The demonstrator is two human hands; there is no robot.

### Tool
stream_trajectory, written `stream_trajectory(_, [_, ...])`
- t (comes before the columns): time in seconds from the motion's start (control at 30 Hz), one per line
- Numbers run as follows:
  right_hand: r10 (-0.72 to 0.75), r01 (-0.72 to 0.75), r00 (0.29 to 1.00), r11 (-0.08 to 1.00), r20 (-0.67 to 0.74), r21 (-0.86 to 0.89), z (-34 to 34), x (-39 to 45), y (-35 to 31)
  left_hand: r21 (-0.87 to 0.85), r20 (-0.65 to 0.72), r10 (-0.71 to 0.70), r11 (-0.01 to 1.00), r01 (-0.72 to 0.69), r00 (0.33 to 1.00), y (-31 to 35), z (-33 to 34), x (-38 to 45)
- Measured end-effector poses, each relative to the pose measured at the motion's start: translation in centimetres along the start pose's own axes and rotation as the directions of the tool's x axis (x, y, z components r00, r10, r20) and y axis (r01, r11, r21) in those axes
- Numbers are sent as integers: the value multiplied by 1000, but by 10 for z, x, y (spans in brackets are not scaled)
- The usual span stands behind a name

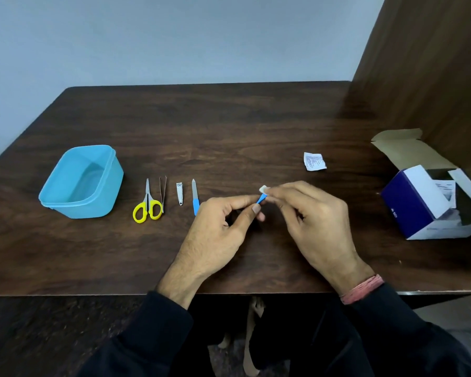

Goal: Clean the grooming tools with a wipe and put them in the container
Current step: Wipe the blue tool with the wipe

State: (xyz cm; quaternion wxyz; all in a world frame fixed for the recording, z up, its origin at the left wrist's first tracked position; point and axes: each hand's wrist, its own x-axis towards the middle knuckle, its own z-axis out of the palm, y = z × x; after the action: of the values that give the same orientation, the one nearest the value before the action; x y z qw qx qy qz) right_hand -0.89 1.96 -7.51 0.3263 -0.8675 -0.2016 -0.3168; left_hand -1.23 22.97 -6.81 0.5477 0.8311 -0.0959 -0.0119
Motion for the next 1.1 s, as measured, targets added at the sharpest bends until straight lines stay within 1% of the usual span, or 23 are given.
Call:
stream_trajectory(0.1, [-25, 28, 999, 997, 38, -70, 1, 0, 4, -9, 0, -5, 1000, 5, 1000, 1, 0, 0])
stream_trajectory(0.2, [-6, 7, 1000, 995, 5, -96, 2, -1, 3, 0, -11, -12, 1000, 12, 1000, 0, 0, 0])
stream_trajectory(0.3, [-43, 43, 999, 994, 7, -102, 2, -2, 2, -8, -14, -4, 1000, 3, 1000, 2, 0, 0])
stream_trajectory(0.4, [-23, 20, 1000, 994, -20, -110, 3, -1, 2, -4, -19, -10, 1000, 9, 1000, 2, 0, 0])
stream_trajectory(0.47, [-38, 35, 999, 990, -22, -136, 5, -2, 2, -3, -17, -6, 1000, 6, 1000, 1, 0, 0])
stream_trajectory(0.6, [-11, 6, 999, 994, -43, -112, 5, -2, 3, -24, -22, -33, 999, 32, 999, -1, 2, 1])
stream_trajectory(0.7, [-23, 20, 999, 995, -29, -95, 6, -3, 3, -22, -29, -31, 999, 31, 999, 0, 3, 1])
stream_trajectory(0.8, [7, -12, 999, 995, -48, -101, 6, -2, 3, -19, -52, -30, 999, 29, 998, -1, 3, 1])
stream_trajectory(0.9, [-27, 24, 999, 994, -25, -109, 6, -3, 4, -30, -54, -26, 999, 24, 998, 0, 4, 2])
stream_trajectory(1.03, [3, -8, 999, 992, -43, -123, 5, -2, 4, -29, -70, -42, 999, 40, 997, 0, 5, 2])
stream_trajectory(1.1, [-20, 16, 1000, 992, -24, -126, 6, -3, 4, -31, -69, -39, 999, 37, 997, 1, 4, 1])
